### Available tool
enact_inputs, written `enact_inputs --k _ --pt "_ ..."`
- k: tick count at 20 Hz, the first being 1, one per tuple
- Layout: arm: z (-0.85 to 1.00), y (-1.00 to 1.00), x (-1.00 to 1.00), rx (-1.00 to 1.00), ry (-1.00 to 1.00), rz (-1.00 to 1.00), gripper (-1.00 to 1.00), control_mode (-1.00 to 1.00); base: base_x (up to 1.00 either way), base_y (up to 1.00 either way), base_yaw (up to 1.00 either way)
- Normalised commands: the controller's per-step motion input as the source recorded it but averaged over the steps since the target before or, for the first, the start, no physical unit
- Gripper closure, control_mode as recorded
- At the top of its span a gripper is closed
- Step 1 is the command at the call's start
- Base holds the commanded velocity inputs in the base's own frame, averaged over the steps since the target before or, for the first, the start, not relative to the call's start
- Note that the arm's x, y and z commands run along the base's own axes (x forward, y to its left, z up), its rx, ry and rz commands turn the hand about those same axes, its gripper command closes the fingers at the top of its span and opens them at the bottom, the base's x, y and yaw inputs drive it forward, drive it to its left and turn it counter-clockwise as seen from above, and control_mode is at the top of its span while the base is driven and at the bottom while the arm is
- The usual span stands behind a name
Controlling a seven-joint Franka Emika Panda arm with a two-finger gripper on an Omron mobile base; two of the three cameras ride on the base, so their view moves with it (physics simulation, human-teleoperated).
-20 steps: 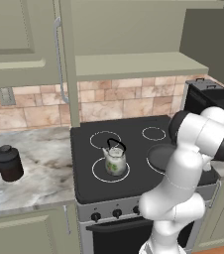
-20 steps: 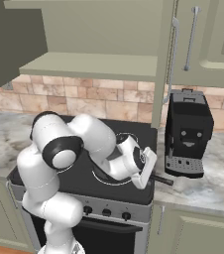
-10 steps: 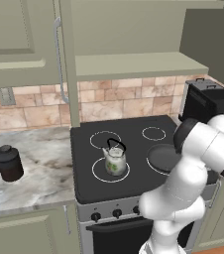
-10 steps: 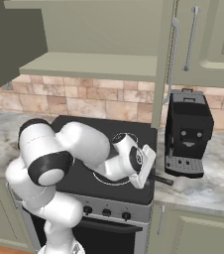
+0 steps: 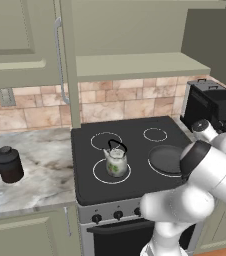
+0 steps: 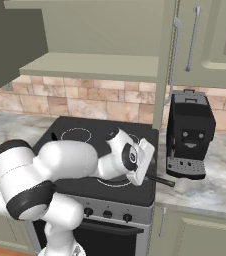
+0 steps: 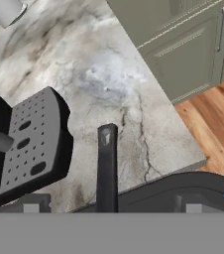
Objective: Pick the pan from the cabinet and place it on the stove. Then turn on the stove burner for the pan.
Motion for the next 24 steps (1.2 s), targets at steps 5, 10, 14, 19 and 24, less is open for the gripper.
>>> enact_inputs --k 5,10,14,19,24 --pt "0.36 0.12 0.00 -0.05 -0.02 0.00 -1.00 -1.00 0.00 0.00 0.00" --pt "0.23 0.05 0.00 -0.03 -0.03 0.00 -1.00 -1.00 0.00 0.00 0.00" --pt "0.04 0.02 0.00 -0.01 0.00 0.00 -1.00 -1.00 0.00 0.00 0.00" --pt "0.00 0.05 0.00 -0.03 0.00 0.00 -1.00 -1.00 0.00 0.00 0.00" --pt "0.00 0.01 -0.19 0.00 -0.07 0.00 -1.00 -1.00 0.00 0.00 0.00"
